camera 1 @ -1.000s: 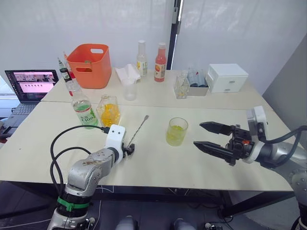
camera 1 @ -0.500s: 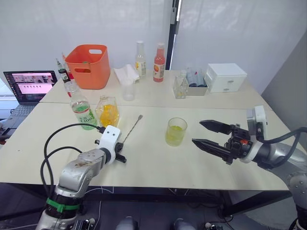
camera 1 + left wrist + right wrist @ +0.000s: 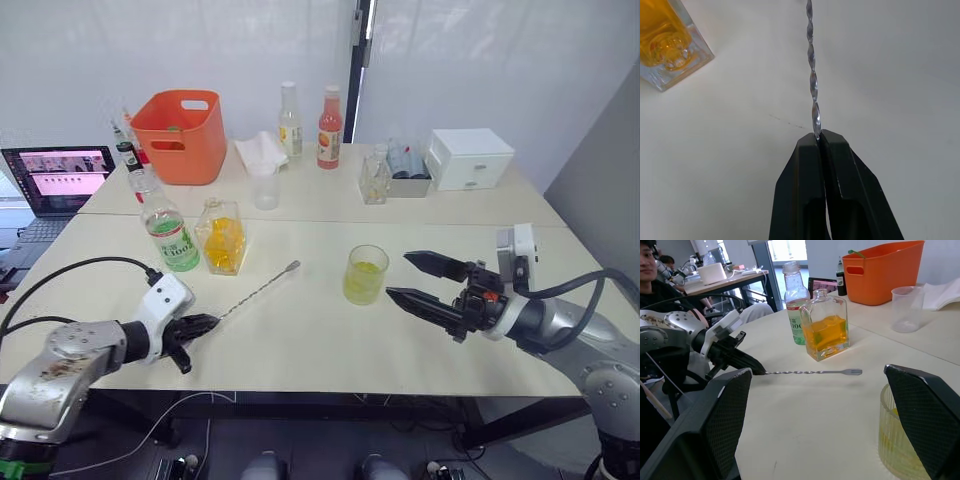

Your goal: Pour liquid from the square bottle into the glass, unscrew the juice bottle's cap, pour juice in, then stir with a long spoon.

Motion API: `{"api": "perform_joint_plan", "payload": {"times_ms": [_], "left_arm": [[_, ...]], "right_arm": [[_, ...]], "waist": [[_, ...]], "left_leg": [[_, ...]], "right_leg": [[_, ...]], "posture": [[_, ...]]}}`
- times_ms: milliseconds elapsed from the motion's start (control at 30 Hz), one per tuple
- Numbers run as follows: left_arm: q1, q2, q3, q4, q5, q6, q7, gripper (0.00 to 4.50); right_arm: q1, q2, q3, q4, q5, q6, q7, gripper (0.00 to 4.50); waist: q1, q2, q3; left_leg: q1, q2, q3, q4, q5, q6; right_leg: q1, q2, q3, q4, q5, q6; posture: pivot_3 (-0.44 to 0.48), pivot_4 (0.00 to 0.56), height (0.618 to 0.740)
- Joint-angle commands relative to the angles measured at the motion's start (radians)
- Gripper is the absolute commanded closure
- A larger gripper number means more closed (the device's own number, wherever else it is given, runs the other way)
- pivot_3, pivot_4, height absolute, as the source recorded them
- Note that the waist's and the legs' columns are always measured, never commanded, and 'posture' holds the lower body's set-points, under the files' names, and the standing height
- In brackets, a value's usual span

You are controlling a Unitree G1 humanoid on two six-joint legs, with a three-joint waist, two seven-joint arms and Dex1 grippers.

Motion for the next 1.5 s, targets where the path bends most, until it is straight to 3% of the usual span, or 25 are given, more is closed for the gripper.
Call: {"api": "perform_joint_plan", "payload": {"times_ms": [33,200,400,667,800,1000,1400,1500], "left_arm": [[-0.035,0.044,-0.024,0.110,0.045,-0.162,-0.146,4.49],[-0.072,0.054,-0.108,0.264,0.155,-0.337,-0.234,4.49],[-0.102,0.044,-0.134,0.298,0.177,-0.333,-0.246,4.49],[-0.134,0.059,-0.106,0.248,0.112,-0.199,-0.279,1.99],[-0.188,0.093,-0.107,0.158,0.065,-0.039,-0.297,0.62],[-0.271,0.131,-0.162,0.075,0.046,0.150,-0.305,0.62],[-0.332,0.069,-0.308,0.230,0.209,0.009,-0.284,0.62],[-0.325,0.055,-0.327,0.250,0.234,-0.016,-0.285,1.41]], "right_arm": [[-0.004,0.004,-0.011,-0.037,0.009,-0.020,-0.009,0.00],[0.007,0.001,-0.022,-0.055,0.022,-0.013,-0.026,0.00],[0.010,-0.007,-0.028,-0.075,0.045,0.005,-0.062,0.00],[0.032,-0.026,-0.044,-0.093,0.068,0.010,-0.101,0.00],[0.050,-0.031,-0.044,-0.100,0.067,0.001,-0.103,0.00],[0.064,-0.026,-0.046,-0.112,0.068,-0.007,-0.119,0.00],[0.083,-0.008,-0.051,-0.139,0.075,-0.016,-0.169,0.00],[0.078,-0.009,-0.054,-0.136,0.076,-0.018,-0.174,0.00]], "waist": [[0.002,0.000,0.000],[0.003,0.000,0.000],[0.003,0.000,0.000],[0.003,0.000,0.000],[0.002,-0.001,0.001],[-0.002,-0.002,0.001],[-0.006,-0.002,0.001],[-0.004,-0.002,0.001]], "left_leg": [[-0.001,0.000,0.001,0.000,0.000,0.000],[-0.004,0.000,0.002,0.000,0.000,0.000],[-0.004,0.000,0.002,0.000,0.000,0.000],[-0.004,0.001,0.002,0.000,0.000,0.000],[-0.004,0.000,0.002,0.000,0.000,0.000],[-0.004,0.000,0.001,0.000,0.000,0.000],[-0.005,0.001,0.001,0.000,0.000,0.000],[-0.004,0.000,0.001,0.000,0.000,0.000]], "right_leg": [[-0.002,0.000,0.001,0.001,0.000,0.001],[-0.005,0.001,0.000,0.001,0.003,0.006],[-0.005,0.001,0.000,0.001,0.004,0.007],[-0.005,0.002,0.000,0.002,0.004,0.007],[-0.005,0.002,0.000,0.002,0.004,0.007],[-0.005,0.004,0.001,0.002,0.004,0.008],[-0.005,0.008,0.002,0.002,0.004,0.007],[-0.004,0.008,0.002,0.002,0.004,0.007]], "posture": [[0.000,0.150,0.715],[0.000,0.150,0.715],[0.000,0.150,0.715],[0.000,0.150,0.715],[0.000,0.150,0.715],[0.000,0.150,0.715],[0.000,0.150,0.715],[0.000,0.150,0.715]]}}
